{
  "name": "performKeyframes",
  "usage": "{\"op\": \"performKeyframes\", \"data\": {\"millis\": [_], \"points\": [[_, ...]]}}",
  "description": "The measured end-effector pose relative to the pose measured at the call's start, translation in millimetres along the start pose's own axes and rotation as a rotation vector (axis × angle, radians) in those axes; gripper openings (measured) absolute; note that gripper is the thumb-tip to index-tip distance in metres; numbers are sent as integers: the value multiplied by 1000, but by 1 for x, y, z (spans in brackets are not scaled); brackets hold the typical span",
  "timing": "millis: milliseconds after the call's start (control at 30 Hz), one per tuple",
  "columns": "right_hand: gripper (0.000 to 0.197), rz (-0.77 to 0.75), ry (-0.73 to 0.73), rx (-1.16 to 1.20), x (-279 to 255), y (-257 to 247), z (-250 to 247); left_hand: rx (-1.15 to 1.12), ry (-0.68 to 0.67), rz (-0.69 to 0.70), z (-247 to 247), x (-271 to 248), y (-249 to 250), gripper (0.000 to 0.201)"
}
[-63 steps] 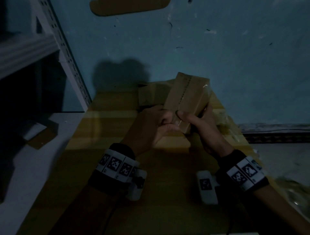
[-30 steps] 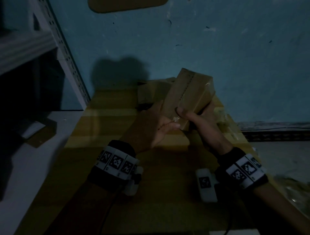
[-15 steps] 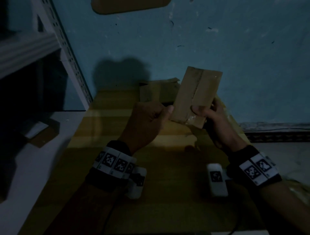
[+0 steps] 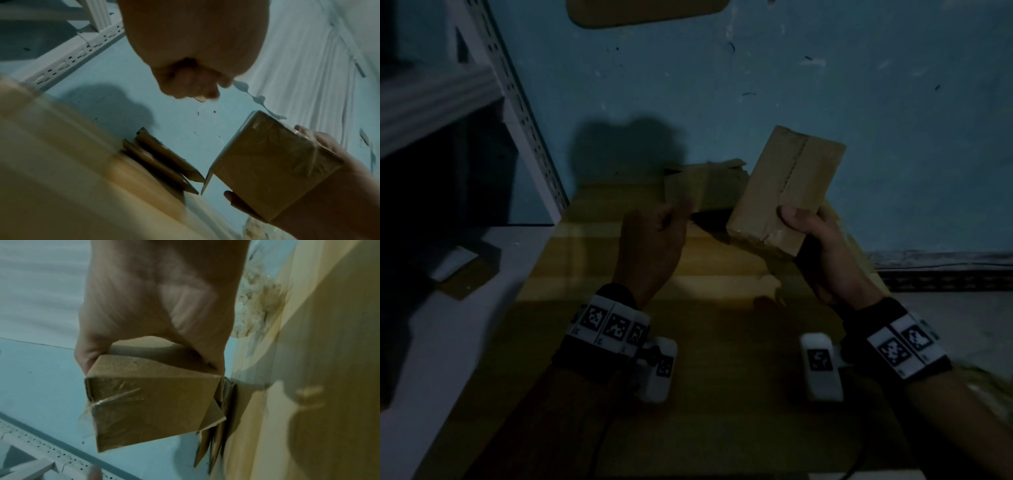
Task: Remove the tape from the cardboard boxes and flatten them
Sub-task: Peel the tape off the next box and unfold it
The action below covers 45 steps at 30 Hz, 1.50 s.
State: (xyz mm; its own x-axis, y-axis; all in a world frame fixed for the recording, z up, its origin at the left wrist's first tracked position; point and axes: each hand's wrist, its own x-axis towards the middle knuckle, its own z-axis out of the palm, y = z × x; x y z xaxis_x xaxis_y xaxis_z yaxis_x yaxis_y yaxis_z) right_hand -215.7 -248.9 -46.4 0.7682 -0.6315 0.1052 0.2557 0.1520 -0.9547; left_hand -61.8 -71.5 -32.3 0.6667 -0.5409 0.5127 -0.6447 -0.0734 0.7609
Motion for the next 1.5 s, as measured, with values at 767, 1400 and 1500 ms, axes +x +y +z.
{"op": "performKeyframes", "data": {"millis": [767,1400,1500], "points": [[58,-65,-48,301,-19,-27,0,81,-479,-55,42,-2,-1,24],[40,-86,-63,412,-22,-35,-18,29,-489,-21,74,-2,19,18],[38,-93,-52,408,-21,-35,-21,28,-484,-14,77,-4,22,22]]}}
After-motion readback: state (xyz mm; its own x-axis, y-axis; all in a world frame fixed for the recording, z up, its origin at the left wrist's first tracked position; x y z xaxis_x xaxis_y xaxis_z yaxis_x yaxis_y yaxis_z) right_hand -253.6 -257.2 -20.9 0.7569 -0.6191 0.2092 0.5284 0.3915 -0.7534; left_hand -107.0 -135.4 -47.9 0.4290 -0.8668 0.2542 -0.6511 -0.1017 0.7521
